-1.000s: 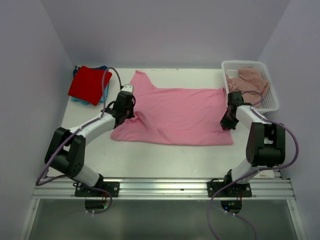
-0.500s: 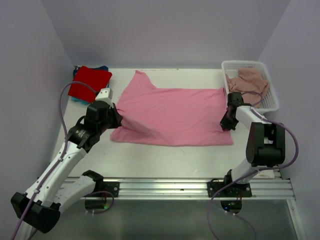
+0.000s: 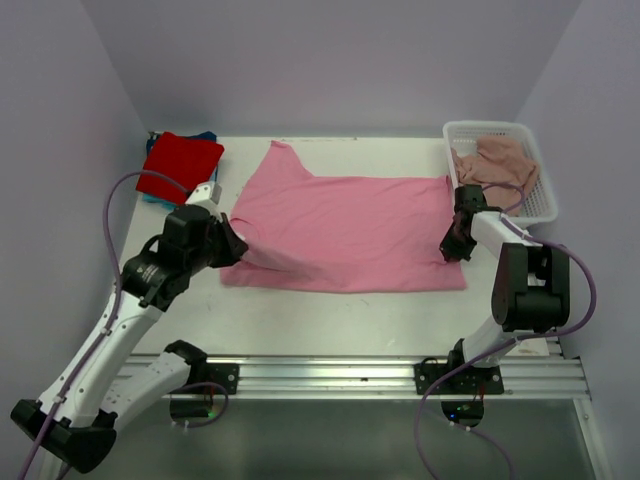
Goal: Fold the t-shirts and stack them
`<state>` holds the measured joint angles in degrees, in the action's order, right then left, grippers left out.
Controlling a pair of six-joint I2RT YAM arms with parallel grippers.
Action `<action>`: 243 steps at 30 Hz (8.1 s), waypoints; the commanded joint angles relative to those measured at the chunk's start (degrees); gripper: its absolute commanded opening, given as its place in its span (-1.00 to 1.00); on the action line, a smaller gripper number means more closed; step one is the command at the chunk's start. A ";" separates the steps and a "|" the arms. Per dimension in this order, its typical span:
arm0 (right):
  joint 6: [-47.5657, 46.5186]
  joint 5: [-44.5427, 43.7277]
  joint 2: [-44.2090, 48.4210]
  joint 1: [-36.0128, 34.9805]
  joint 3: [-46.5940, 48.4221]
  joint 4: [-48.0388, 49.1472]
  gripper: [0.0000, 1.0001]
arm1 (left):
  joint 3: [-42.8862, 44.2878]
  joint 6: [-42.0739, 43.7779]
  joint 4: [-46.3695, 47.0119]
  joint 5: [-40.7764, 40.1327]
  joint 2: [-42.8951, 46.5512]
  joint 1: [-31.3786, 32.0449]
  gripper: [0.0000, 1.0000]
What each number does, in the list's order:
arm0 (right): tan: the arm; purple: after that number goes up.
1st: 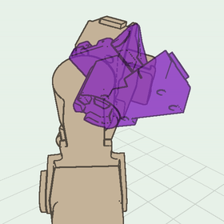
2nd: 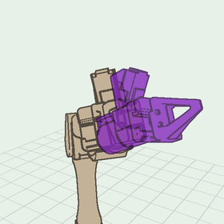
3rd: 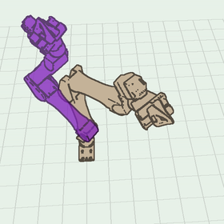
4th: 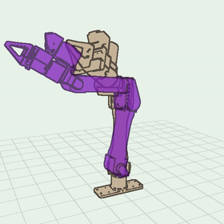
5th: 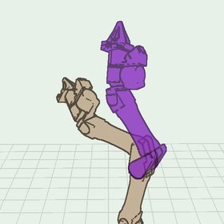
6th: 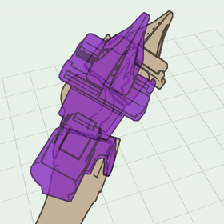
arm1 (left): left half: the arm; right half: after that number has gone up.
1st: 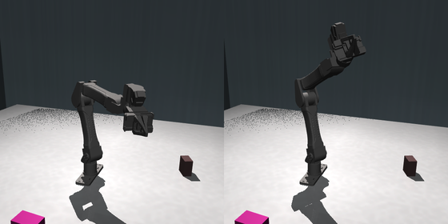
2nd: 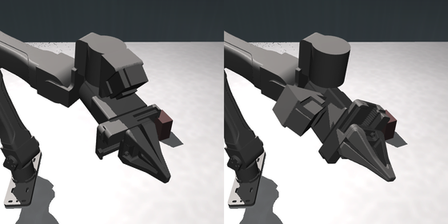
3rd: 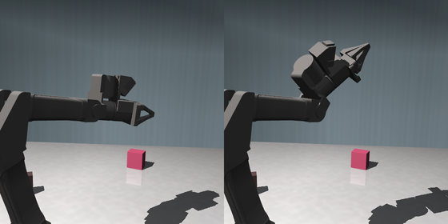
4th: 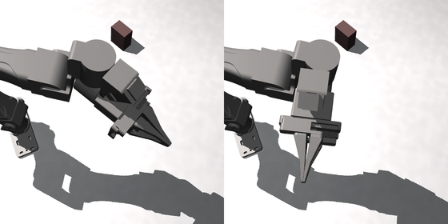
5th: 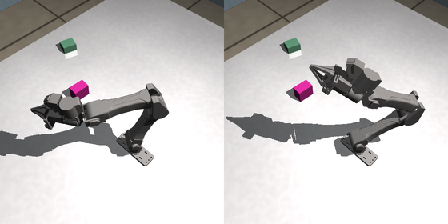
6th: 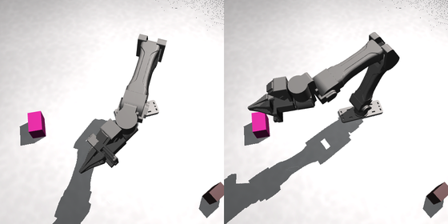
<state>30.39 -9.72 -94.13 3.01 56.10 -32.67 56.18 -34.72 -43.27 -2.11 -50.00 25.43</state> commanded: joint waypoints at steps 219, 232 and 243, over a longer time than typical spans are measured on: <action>-11.50 1.10 -30.32 -47.12 51.66 -1.26 -0.09 | -37.81 -0.88 35.88 0.44 -12.84 -1.44 -1.00; -8.34 -14.93 -15.14 -49.32 36.47 0.25 0.19 | -34.22 -0.17 31.06 -0.79 -7.76 -1.44 -1.00; 2.48 -26.43 0.43 -39.24 20.74 -9.08 -1.00 | -10.67 9.49 30.95 -0.88 -13.76 -1.70 -1.00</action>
<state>27.64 -35.05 -94.98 -42.28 80.40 -38.20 40.77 -30.02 -13.85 -1.91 -57.04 23.81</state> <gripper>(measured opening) 0.015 0.005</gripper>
